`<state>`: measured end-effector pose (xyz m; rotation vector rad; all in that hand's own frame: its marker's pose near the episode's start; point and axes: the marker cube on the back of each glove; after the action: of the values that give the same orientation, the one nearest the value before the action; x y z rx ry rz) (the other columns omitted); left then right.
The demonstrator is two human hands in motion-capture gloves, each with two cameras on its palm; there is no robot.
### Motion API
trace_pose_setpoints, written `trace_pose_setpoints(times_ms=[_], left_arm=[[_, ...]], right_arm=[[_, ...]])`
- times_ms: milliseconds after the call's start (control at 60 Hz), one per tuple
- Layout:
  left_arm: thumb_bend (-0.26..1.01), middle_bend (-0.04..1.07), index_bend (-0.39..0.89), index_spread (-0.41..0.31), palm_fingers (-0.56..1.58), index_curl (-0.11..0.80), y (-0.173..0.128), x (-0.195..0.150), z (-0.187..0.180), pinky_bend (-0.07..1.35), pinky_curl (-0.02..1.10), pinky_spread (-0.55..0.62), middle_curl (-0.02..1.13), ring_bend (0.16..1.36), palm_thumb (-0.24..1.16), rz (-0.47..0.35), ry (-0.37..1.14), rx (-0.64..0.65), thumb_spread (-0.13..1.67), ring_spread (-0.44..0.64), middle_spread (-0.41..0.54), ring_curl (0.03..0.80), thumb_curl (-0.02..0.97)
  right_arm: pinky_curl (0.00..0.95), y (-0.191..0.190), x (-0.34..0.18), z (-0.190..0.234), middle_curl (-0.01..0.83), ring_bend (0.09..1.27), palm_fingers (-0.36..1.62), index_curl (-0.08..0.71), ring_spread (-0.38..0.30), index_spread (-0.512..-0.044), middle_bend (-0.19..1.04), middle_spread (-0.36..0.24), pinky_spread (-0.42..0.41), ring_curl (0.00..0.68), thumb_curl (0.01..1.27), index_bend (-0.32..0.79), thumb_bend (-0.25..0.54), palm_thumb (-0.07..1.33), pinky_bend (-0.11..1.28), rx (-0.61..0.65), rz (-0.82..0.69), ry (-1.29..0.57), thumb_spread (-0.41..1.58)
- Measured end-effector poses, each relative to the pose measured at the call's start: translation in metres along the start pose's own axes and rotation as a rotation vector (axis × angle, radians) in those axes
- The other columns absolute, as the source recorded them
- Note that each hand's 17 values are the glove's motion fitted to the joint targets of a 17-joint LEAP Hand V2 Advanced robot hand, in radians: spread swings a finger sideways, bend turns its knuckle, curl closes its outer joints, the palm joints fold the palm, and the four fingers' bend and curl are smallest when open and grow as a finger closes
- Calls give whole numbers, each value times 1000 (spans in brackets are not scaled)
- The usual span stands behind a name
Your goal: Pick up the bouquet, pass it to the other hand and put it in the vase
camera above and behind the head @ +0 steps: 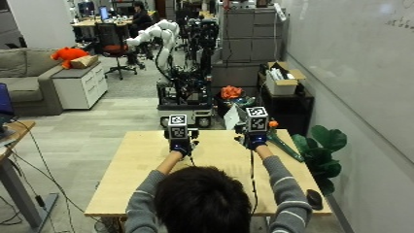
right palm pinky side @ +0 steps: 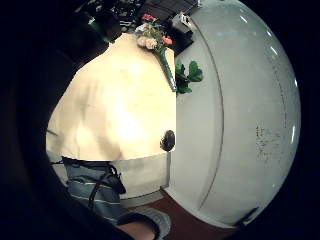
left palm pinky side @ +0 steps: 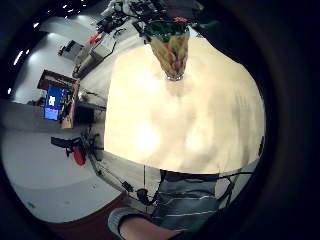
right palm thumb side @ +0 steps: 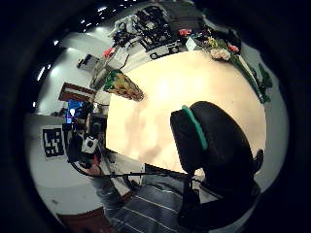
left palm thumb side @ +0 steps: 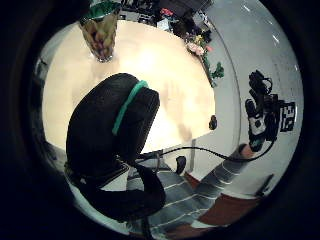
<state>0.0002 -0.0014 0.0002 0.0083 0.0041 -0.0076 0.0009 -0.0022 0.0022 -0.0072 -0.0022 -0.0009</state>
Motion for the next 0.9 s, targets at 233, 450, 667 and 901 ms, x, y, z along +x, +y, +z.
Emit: trace_pose_setpoints(times_ms=[233, 450, 667, 901], left_arm=[[57, 223, 197, -28, 534, 221, -3, -1, -5, 210, 198, 179, 227, 405, 156, -20, -15, 15, 1007, 137, 57, 202, 104], [6, 193, 169, -30, 524, 288, 6, 12, -21, 187, 251, 196, 288, 393, 164, 3, -15, 19, 1147, 154, 62, 238, 161], [-15, 184, 169, -31, 504, 324, -12, 21, -21, 184, 283, 198, 321, 395, 167, 23, -2, 10, 1184, 159, 67, 263, 197], [-16, 183, 169, -31, 493, 348, -32, 28, -20, 184, 305, 199, 342, 398, 162, 29, -1, 9, 1196, 161, 68, 282, 220]], right_arm=[[267, -6, 14, 1, 189, 497, 414, 97, -31, -368, 218, -94, 200, 232, 134, 97, 237, 414, 591, -11, 24, -6, 1055], [300, -19, 28, -15, 260, 509, 383, 128, -34, -394, 216, -102, 219, 269, 178, 108, 181, 428, 594, 11, 51, -14, 1223], [319, -39, 36, -21, 303, 513, 369, 149, -35, -399, 206, -111, 222, 292, 206, 107, 126, 451, 586, -2, 72, 12, 1271], [334, -47, 48, -55, 322, 513, 355, 165, -44, -403, 189, -143, 222, 309, 229, 112, 70, 472, 592, 82, 133, 69, 1287]])
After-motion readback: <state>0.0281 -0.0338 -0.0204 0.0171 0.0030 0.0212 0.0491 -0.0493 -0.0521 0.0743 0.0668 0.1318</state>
